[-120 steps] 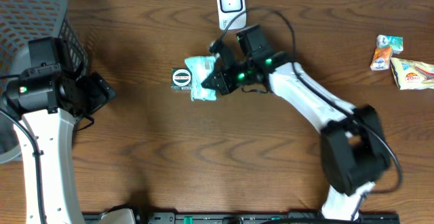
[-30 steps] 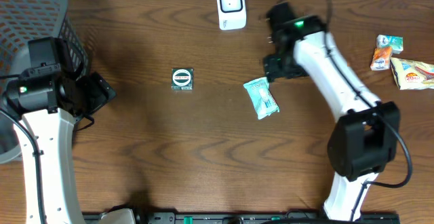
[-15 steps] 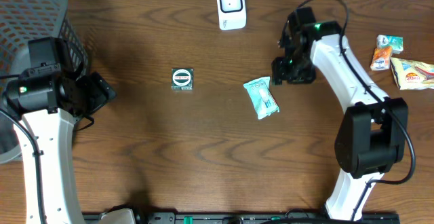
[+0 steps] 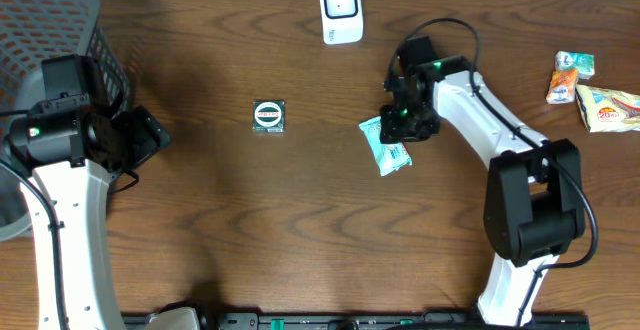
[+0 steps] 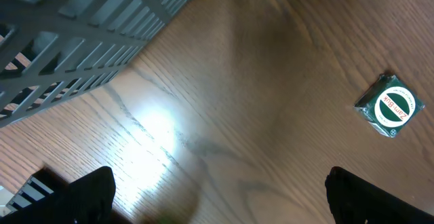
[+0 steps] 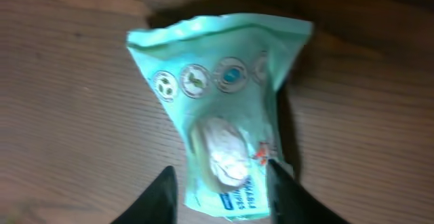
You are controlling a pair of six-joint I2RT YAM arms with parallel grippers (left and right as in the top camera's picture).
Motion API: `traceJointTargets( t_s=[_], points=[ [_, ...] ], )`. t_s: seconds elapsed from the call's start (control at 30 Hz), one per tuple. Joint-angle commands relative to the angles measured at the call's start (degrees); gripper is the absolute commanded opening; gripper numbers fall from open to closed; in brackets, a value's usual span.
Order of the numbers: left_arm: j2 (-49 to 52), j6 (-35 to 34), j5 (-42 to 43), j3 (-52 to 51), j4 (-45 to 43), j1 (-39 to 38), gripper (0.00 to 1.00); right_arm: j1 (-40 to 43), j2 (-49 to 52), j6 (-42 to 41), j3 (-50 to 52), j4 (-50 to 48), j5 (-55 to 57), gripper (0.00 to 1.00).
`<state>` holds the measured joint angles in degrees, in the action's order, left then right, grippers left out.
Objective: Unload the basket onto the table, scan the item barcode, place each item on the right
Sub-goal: 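Regrip the green wipes pack with the right gripper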
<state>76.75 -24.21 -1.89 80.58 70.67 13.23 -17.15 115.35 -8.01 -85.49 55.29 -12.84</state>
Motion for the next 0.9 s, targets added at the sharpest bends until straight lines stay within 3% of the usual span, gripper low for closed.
traceJointTargets(
  t_s=[0.0,0.17,0.87],
  points=[
    [-0.2,-0.3,-0.9,-0.1,0.3,0.2,0.98,-1.4,0.1,0.0,0.5,-0.9,-0.3,0.34],
    [-0.2,-0.3,-0.9,-0.1,0.3,0.2,0.98,-2.2,0.1,-3.8,0.9,-0.9,4.7,0.32],
    [-0.2,-0.3,-0.9,-0.1,0.3,0.2,0.98,-3.6,0.1,-4.0,0.9,-0.4,4.8,0.27]
  ],
)
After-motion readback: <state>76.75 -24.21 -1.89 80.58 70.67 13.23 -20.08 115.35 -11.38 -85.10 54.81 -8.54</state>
